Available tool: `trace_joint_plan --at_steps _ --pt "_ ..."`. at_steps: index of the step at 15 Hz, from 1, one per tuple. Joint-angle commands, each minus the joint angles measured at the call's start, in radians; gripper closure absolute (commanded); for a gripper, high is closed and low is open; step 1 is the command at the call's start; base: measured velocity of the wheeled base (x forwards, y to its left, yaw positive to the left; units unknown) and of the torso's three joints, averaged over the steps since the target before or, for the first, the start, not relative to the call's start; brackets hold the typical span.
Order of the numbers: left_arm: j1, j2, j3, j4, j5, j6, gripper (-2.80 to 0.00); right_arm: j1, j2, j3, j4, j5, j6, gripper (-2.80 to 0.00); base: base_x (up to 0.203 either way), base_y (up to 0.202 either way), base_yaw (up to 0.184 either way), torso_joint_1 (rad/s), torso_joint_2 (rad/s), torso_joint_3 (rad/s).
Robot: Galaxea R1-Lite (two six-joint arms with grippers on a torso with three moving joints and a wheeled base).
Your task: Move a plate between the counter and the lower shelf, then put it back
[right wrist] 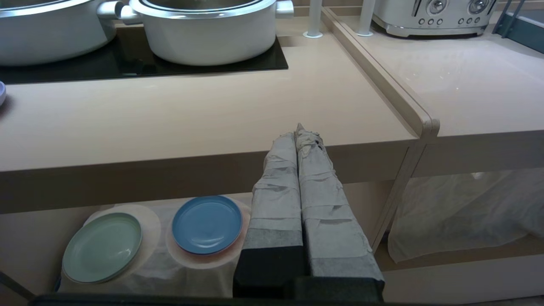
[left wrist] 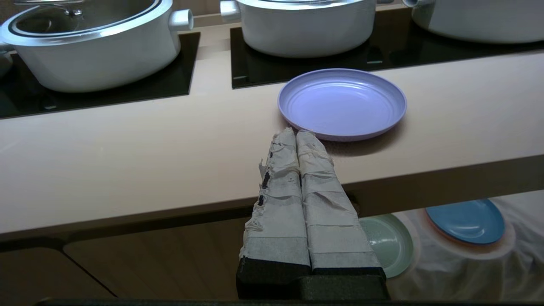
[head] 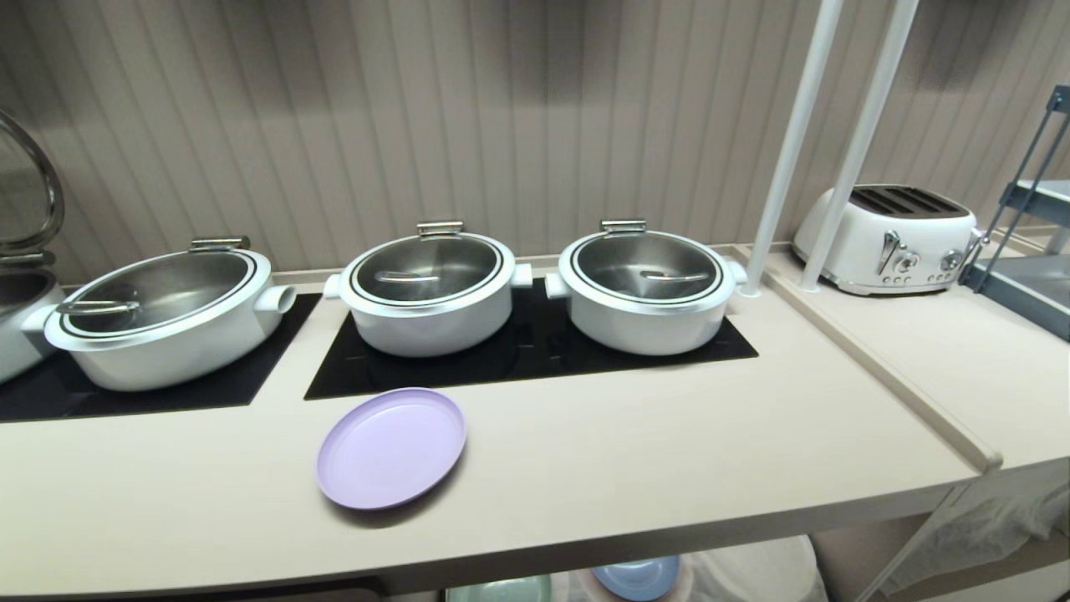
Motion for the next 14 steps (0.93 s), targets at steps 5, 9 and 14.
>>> trace_joint_plan --at_steps 5,9,14 --pt "0.001 -0.016 0.000 0.000 0.000 -0.004 0.00 0.000 0.000 0.000 0.000 0.000 -0.001 0.00 0.000 0.000 0.000 0.000 0.00 0.000" --pt "0.000 -0.016 0.000 0.000 0.001 -0.004 0.00 0.000 0.000 0.000 0.000 0.000 -0.001 0.00 0.000 0.000 0.000 0.000 0.00 0.000" --pt "0.000 -0.016 0.000 0.000 0.001 -0.006 0.00 0.000 0.000 0.000 0.000 0.000 -0.001 0.00 0.000 0.000 0.000 0.000 0.00 0.000"
